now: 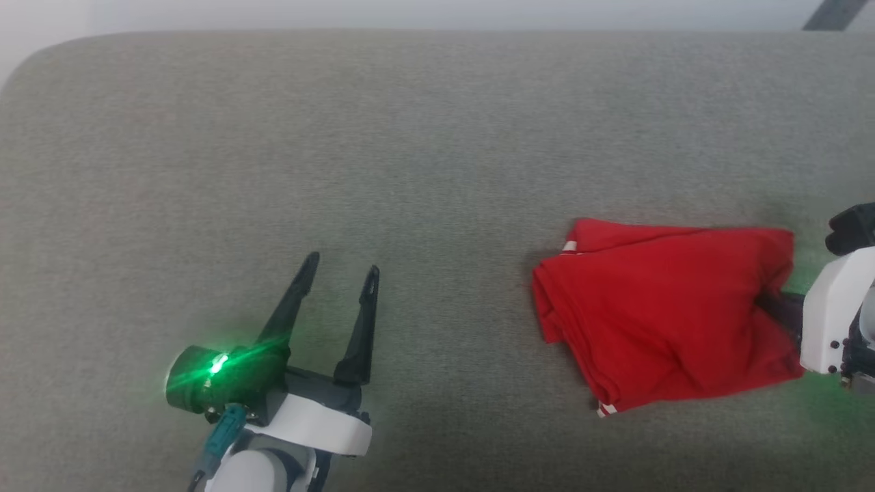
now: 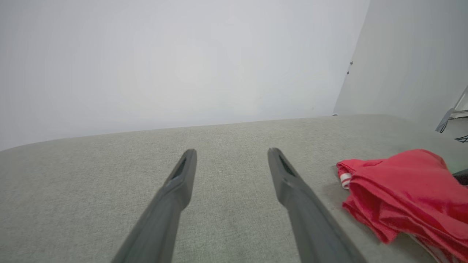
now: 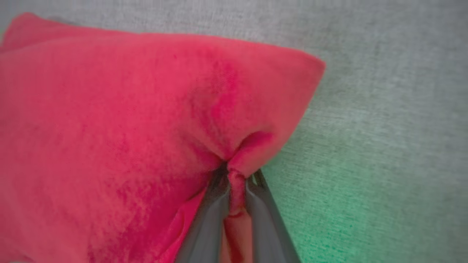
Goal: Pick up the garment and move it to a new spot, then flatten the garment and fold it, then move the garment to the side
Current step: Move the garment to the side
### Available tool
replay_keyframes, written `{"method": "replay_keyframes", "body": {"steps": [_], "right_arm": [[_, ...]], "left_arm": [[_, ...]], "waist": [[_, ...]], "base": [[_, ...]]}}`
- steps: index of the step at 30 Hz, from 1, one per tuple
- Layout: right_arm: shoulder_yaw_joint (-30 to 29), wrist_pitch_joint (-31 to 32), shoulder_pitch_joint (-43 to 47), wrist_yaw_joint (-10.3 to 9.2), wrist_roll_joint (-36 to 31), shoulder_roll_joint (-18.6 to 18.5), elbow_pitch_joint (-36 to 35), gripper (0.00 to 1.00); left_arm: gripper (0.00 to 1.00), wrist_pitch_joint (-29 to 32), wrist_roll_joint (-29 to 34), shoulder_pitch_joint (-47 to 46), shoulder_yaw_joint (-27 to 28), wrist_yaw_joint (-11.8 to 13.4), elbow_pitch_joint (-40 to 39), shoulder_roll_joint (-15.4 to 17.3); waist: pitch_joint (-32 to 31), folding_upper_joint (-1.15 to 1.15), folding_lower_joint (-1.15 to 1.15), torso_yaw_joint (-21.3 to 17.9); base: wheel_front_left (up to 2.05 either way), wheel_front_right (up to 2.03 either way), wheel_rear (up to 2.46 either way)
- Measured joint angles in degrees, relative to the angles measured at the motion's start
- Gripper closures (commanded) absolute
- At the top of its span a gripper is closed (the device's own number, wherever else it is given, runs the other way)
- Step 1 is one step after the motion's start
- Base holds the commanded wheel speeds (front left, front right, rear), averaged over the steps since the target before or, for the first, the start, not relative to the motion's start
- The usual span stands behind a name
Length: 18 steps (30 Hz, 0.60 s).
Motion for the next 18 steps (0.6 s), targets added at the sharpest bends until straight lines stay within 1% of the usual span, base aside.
{"method": "replay_keyframes", "body": {"steps": [2, 4, 7, 10, 14, 16, 18], "right_arm": [[0.4, -2.4, -0.2, 0.02, 0.8, -0.2, 0.3, 1.00], [0.1, -4.7, -0.7, -0.01, 1.5, -1.1, 1.4, 1.00], [-0.8, -8.3, -1.0, -0.10, 2.5, -3.8, 3.2, 1.00], [-2.1, -12.8, -1.3, -0.09, 3.8, -5.6, 4.3, 1.00], [-3.7, -17.9, -1.7, -0.10, 4.8, -8.8, 8.0, 1.00], [-3.9, -20.9, -3.3, -0.10, 3.7, -9.8, 10.3, 1.00], [-4.1, -23.6, -5.7, -0.10, 2.6, -9.6, 12.7, 1.00]], "left_arm": [[0.00, 0.0, 0.3, -0.2, 0.4, -0.1, -0.3, 0.0], [0.00, 0.0, 0.5, -0.4, 0.7, -0.5, -0.7, 0.0], [0.00, 0.0, 1.7, -1.9, 0.7, -1.0, -1.5, 0.1], [0.00, 0.0, 2.7, -3.8, 0.0, -1.4, -1.7, 0.5], [0.00, 0.0, 3.3, -8.4, -0.8, -1.7, -1.6, 1.4], [0.00, 0.0, 3.6, -11.0, -1.0, -1.7, -1.8, 2.0], [0.00, 0.0, 3.7, -13.7, -1.0, -1.8, -1.8, 2.7]], "waist": [[0.1, 0.00, 0.00, -1.0], [0.3, 0.00, 0.00, -2.3], [0.6, 0.00, 0.00, -4.4], [1.2, 0.00, 0.00, -6.7], [2.5, 0.00, 0.00, -9.8], [3.6, 0.00, 0.00, -11.2], [4.8, 0.00, 0.00, -12.7]], "base": [[0.00, 0.00, 0.00], [0.00, 0.00, 0.00], [0.00, 0.00, 0.00], [0.00, 0.00, 0.00], [0.00, 0.00, 0.00], [0.00, 0.00, 0.00], [0.00, 0.00, 0.00]]}}
